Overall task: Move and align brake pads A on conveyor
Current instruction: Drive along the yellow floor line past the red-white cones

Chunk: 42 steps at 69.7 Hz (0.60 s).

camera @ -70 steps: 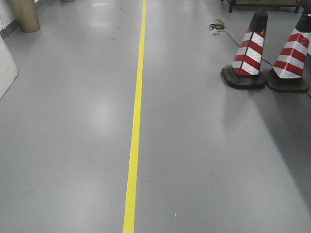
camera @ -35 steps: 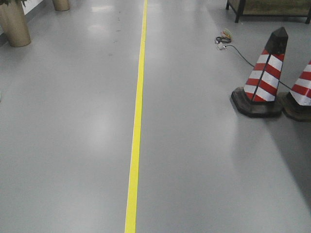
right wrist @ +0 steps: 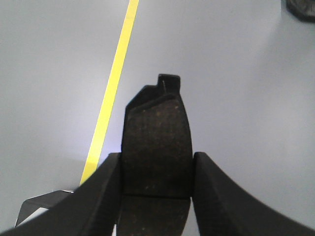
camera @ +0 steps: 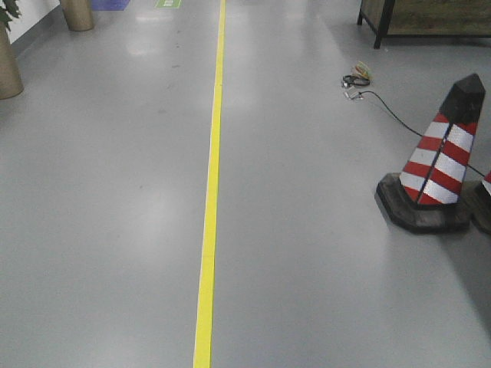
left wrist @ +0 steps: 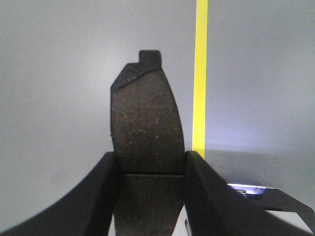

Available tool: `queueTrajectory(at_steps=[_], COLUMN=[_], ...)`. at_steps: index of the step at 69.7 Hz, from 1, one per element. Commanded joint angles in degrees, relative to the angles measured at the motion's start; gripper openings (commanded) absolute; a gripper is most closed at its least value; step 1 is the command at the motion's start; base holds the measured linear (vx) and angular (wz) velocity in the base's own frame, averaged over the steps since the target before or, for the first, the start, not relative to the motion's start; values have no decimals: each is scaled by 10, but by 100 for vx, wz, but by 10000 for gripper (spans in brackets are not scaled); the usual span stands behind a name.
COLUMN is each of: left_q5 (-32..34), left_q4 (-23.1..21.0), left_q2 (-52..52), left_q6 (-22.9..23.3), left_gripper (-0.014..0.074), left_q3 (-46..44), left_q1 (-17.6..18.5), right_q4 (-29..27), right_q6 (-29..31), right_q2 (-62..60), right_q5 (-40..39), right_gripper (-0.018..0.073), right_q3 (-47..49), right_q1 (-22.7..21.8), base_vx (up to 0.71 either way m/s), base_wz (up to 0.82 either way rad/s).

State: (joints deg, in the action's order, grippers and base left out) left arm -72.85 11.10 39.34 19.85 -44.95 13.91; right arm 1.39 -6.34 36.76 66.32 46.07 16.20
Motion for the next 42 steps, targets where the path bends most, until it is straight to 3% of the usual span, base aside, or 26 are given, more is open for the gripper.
queueTrajectory(at_steps=[1, 42], left_q5=[13, 16], left_q4=[8, 8], left_q2=[1, 2], left_q6=[1, 1], left_gripper=[-6, -6], left_q3=[-16, -16], left_q1=[-1, -1], right_q4=[5, 5], right_q6=[5, 5], right_q2=[1, 1], right_q5=[-33, -34], right_gripper=[-8, -8], right_q3=[15, 15], right_q1=[-1, -1], base_vx=[75, 69], base_wz=[-3, 0])
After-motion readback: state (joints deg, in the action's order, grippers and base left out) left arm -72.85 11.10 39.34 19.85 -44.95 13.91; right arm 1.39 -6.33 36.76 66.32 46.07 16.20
